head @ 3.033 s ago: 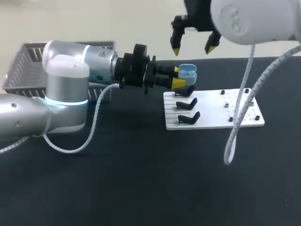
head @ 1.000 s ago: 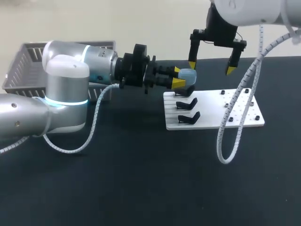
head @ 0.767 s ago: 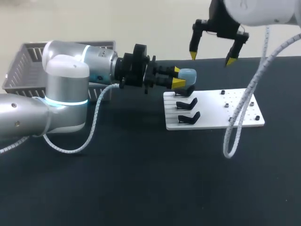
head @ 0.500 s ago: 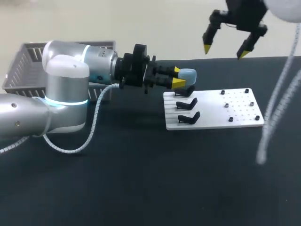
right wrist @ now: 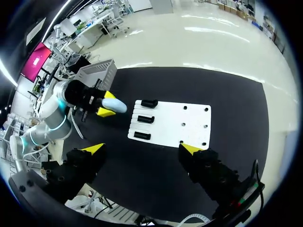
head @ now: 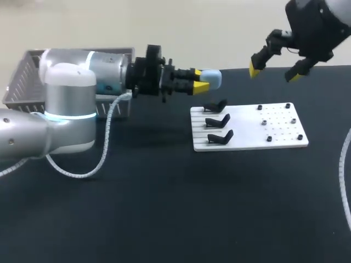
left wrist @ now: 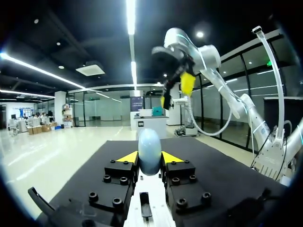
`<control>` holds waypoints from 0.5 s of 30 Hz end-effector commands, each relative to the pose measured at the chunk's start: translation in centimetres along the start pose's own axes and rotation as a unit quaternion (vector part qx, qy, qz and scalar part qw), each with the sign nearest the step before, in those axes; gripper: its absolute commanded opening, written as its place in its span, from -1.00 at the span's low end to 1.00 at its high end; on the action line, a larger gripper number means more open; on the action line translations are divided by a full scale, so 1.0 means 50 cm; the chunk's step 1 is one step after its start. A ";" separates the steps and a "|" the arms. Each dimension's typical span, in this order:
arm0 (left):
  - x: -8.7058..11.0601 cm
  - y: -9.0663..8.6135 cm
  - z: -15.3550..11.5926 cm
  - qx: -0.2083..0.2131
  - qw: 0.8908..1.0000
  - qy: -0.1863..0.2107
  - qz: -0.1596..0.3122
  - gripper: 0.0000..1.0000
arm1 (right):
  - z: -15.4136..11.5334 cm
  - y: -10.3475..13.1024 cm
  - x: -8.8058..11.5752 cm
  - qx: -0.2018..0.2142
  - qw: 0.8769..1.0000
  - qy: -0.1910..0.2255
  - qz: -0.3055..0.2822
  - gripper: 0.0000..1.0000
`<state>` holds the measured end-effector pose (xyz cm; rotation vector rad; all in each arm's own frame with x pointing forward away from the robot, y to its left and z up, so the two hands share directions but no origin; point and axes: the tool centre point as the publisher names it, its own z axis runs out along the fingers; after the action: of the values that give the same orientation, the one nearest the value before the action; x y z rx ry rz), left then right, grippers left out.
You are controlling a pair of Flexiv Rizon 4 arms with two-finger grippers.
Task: Pick up each earbud case from the left stands, insert the matching earbuds, close the lid, and place the case in the box.
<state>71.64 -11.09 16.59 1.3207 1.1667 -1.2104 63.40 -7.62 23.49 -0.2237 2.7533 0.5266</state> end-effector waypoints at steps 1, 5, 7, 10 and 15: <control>-0.061 -0.101 -0.063 -0.132 0.991 0.027 0.006 -1.00 | -0.005 -0.002 0.029 0.001 0.989 -0.150 0.001 1.00; -0.088 -0.113 -0.112 -0.191 0.978 0.085 0.011 -1.00 | -0.005 -0.002 0.029 0.001 0.989 -0.150 0.001 1.00; -0.088 -0.109 -0.147 -0.219 0.970 0.101 0.008 -1.00 | -0.005 -0.002 0.029 0.001 0.989 -0.150 0.001 1.00; -0.075 -0.095 -0.211 -0.270 0.954 0.130 -0.001 -1.00 | -0.005 -0.002 0.029 0.001 0.989 -0.150 0.001 1.00; -0.051 -0.052 -0.316 -0.323 0.930 0.175 -0.002 -1.00 | -0.005 -0.002 0.029 0.001 0.989 -0.150 0.001 1.00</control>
<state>72.21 1.18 18.83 1.2387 1.5278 -0.8107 62.29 -7.94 23.35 -0.1674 2.5758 0.5222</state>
